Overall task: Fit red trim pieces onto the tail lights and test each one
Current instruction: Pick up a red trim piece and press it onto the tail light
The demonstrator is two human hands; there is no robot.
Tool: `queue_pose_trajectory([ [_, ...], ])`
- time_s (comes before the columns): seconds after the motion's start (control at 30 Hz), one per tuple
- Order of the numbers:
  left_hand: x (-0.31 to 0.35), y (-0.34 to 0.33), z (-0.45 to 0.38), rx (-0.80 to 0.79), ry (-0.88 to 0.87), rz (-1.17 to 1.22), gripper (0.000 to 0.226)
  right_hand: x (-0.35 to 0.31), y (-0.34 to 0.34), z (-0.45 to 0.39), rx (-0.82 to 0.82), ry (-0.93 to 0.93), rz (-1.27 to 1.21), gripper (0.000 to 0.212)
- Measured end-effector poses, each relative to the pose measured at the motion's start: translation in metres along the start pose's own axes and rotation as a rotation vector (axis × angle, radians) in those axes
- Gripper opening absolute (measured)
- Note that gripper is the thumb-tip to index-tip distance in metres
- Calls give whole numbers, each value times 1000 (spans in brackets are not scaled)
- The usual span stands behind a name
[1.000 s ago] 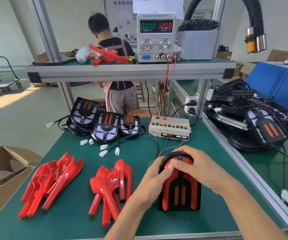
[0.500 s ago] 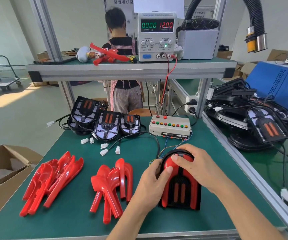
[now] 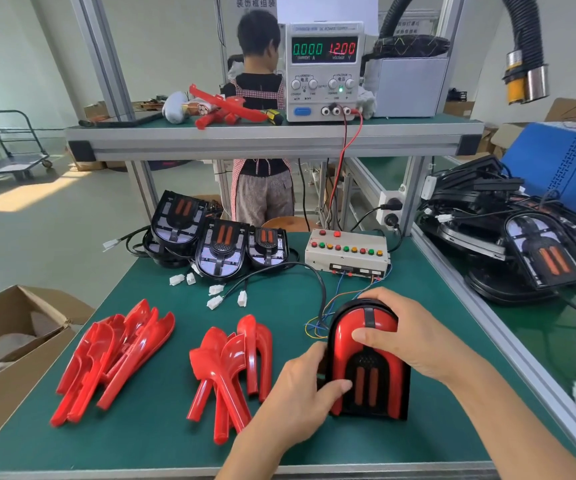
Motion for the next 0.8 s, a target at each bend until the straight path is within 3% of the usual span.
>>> queue_pose_trajectory([
  [0.33,1,0,-1,2,-55,-46,21,-2,-2,3,39,-5,54,41],
  [0.43,3,0,-1,-24,0,-1,17,0,-4,8,91,6,36,53],
  [0.57,4,0,-1,-40,109,90,18,10,-8,26,166,-61,-212,65],
  [0.7,5,-8,-3,-30,156,246,23,41,-20,67,161,-135,-305,49],
  [0.8,15,-25,-11,-37,187,327,30,70,-23,90,315,-223,-261,26],
])
Point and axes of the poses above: each hand's wrist, its own z-axis away from the middle knuckle, its own y-axis out of the back of the hand, x = y × z, the point moved 2 cm from there along -z, towards the middle knuckle, and after that the axes turned 1 degree about -x, right-handed, at the moved point
